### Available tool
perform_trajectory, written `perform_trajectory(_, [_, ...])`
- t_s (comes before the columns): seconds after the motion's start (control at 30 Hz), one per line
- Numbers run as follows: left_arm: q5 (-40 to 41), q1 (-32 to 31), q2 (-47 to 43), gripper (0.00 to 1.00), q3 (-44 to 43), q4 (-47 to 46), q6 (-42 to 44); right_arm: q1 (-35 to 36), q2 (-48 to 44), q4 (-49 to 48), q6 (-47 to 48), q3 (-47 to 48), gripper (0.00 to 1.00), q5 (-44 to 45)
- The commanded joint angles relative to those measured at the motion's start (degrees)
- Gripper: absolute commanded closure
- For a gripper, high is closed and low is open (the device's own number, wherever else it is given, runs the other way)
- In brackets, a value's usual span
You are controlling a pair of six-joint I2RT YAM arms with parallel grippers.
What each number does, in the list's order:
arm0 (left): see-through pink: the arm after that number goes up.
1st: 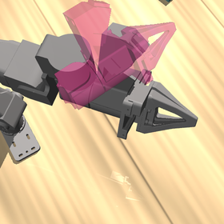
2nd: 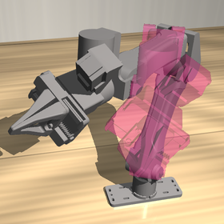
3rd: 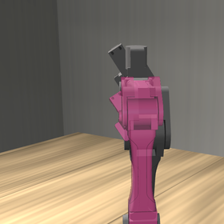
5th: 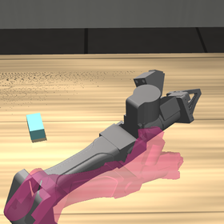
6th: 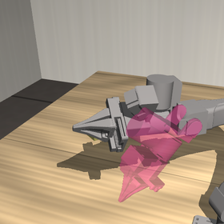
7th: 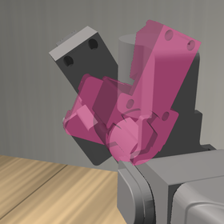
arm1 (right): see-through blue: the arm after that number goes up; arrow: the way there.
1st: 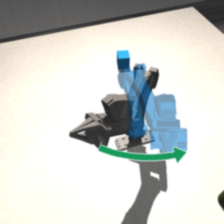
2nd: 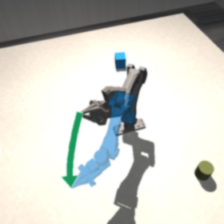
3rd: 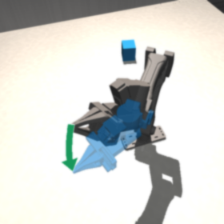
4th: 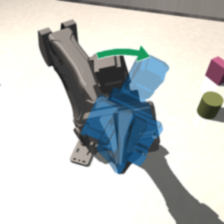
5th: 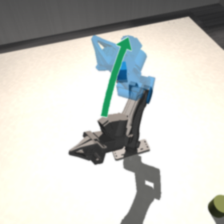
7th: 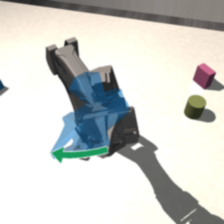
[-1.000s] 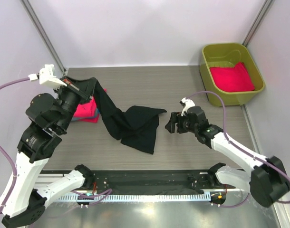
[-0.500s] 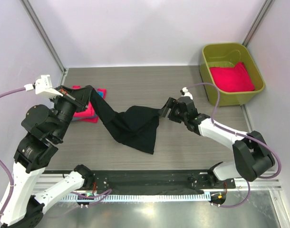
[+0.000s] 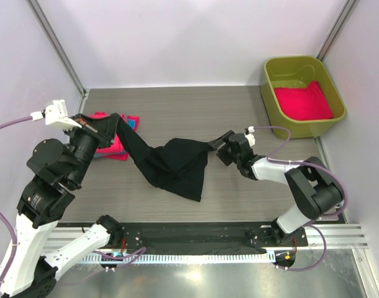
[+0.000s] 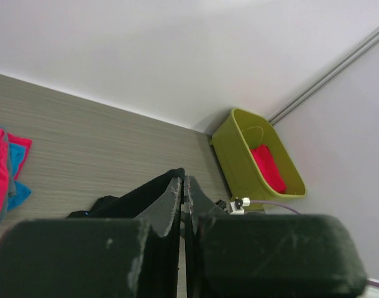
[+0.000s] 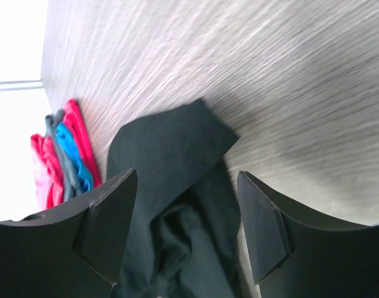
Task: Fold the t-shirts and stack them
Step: Flatten the tshirt out
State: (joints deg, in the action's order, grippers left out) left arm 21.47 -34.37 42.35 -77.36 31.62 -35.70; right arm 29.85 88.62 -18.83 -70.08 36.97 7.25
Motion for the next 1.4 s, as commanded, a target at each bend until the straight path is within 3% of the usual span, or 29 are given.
perform_trajectory(0.0, [0.85, 0.00, -0.51, 1.00, 0.19, -1.03, 0.64, -0.75, 3.83, -6.39, -3.04, 1.79, 0.29, 3.57])
perform_trajectory(0.17, [0.32, 0.00, -0.51, 1.00, 0.46, -0.42, 0.55, -1.72, 9.63, -12.01, -4.97, 2.14, 0.33, 2.69])
perform_trajectory(0.27, [0.94, 0.00, -0.69, 1.00, 0.55, -0.50, 0.81, -1.90, 11.22, -14.21, -6.55, 2.23, 0.48, 2.95])
perform_trajectory(0.33, [1.29, 0.00, -0.60, 1.00, 0.46, -0.41, 1.07, -1.90, 11.40, -14.39, -6.99, 1.88, 0.62, 4.17])
perform_trajectory(0.43, [1.46, 0.00, -0.42, 1.00, 0.55, -0.06, 1.25, -1.90, 9.39, -16.06, -7.61, -0.23, 0.93, 6.98])
perform_trajectory(0.47, [1.55, 0.00, -0.51, 1.00, 0.63, -0.06, 1.51, -1.90, 8.51, -15.89, -7.26, -0.75, 0.99, 7.69])
perform_trajectory(0.77, [6.12, 0.00, 1.68, 1.00, 2.65, -0.41, 3.01, -4.18, -10.46, 0.51, 6.70, 3.36, 0.99, 20.32])
perform_trajectory(1.0, [8.93, 0.00, 11.25, 1.00, 0.13, -1.21, 4.41, -5.24, -25.75, 12.40, 25.94, 18.45, 0.99, 29.92])
perform_trajectory(1.2, [13.33, 0.00, 16.98, 1.00, -14.11, 4.68, 8.45, -5.32, -34.29, 22.60, 37.47, 31.73, 0.99, 27.83])
perform_trajectory(1.37, [5.26, 0.00, 10.14, 1.00, -21.51, -0.93, 10.65, -5.24, -46.06, 27.78, 41.78, 37.02, 0.99, 21.16])
